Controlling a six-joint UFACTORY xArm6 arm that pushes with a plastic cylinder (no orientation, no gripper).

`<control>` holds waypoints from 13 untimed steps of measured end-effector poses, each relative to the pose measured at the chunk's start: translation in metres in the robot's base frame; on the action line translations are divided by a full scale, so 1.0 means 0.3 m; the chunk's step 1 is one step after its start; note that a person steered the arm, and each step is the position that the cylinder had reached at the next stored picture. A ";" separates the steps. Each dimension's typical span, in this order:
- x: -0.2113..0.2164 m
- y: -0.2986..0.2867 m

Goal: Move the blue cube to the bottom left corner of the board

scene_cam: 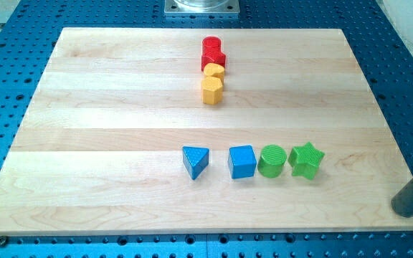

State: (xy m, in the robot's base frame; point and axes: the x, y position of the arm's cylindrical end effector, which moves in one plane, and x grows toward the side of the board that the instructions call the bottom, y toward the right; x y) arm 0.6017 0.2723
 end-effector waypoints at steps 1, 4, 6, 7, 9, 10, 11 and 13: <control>-0.008 -0.026; -0.229 -0.133; -0.205 -0.487; -0.227 -0.714; -0.205 -0.938; -0.167 -1.141; -0.157 -1.385; -0.159 -1.035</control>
State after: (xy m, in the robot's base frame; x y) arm 0.5540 -0.0381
